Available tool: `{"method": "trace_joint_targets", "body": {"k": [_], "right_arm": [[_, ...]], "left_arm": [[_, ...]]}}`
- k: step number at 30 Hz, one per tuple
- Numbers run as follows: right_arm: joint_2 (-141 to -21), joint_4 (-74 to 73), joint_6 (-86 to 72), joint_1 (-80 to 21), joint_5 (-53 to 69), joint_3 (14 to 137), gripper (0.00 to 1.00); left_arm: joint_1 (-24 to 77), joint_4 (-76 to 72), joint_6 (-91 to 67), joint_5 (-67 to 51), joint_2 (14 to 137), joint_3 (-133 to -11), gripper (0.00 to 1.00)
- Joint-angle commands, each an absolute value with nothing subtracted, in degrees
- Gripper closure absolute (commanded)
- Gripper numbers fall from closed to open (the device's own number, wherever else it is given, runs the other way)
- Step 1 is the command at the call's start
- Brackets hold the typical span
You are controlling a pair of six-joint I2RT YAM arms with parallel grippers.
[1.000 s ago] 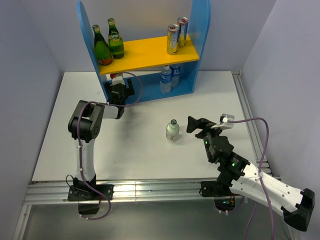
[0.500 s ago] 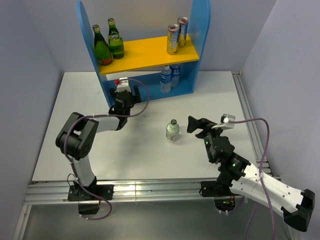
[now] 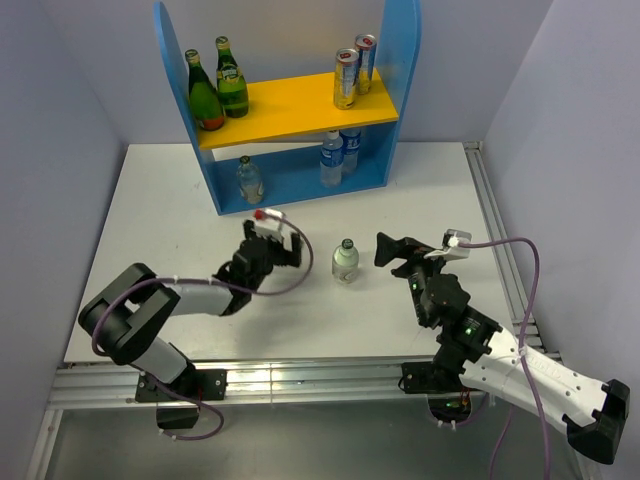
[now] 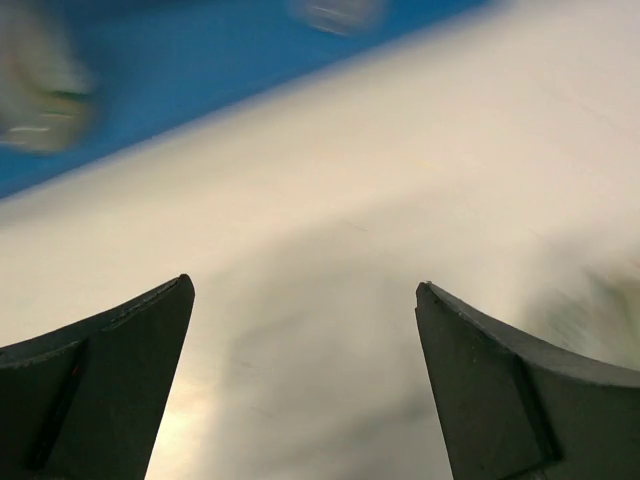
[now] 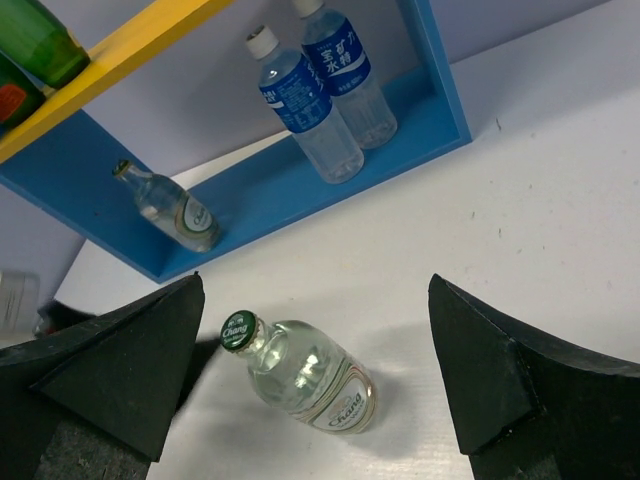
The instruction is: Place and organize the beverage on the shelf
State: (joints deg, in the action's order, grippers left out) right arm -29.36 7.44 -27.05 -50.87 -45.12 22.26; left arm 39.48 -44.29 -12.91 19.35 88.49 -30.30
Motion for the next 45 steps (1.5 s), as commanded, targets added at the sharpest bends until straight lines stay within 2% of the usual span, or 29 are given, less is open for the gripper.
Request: {"method": "trace_joint_targets", "body": {"k": [1,4,12,19,23,24,27,29,31,34,38,45], "right_arm": [[-29.1,8.6,-27.9,-51.2,-46.0,22.1,0.00],[-27.9,8.7,-27.9,-51.2,-46.3,21.5,0.00],[-28.5,8.4,-28.2,-51.2,-46.5,21.7,0.00],[-27.5,8.2,-28.1,-51.1,-46.8,21.4,0.00],[-27.2,8.1,-28.2,-51.2,-46.8,21.3,0.00],[-27.1,8.1,-28.1,-51.2,-46.8,21.3,0.00],[-26.7,8.0,-28.4,-51.2,-46.9,21.2,0.00],[-26.7,8.0,-28.3,-51.2,-46.9,21.1,0.00],[-26.7,7.9,-28.4,-51.1,-46.8,21.1,0.00],[-26.7,8.3,-28.4,-51.2,-46.7,21.0,0.00],[-27.1,8.3,-28.4,-51.2,-46.4,20.9,0.00],[-27.4,8.7,-28.4,-51.1,-46.2,21.0,0.00]], "left_arm": [[46.8,-60.3,-8.3,3.6,85.8,-24.8,0.01],[47.6,-60.7,-11.0,-5.4,87.7,-25.7,0.01],[52.2,-61.6,-10.5,-8.8,96.8,-34.2,0.01],[53.9,-64.4,-10.6,-5.5,106.8,-42.3,0.01],[53.9,-65.3,-10.4,-0.3,113.4,-47.5,0.07],[53.9,-64.7,-10.5,2.1,114.4,-48.5,0.10],[53.9,-63.9,-9.9,5.3,117.2,-51.2,0.31],[53.9,-64.2,-9.5,7.5,117.7,-52.0,0.57],[53.7,-62.9,-8.7,12.9,116.9,-52.5,1.00],[52.4,-62.7,-7.2,17.9,115.0,-52.7,1.00],[44.4,-56.0,-15.8,8.4,112.0,-54.4,1.00],[38.3,-49.8,-12.5,16.4,110.6,-60.2,1.00]]}}
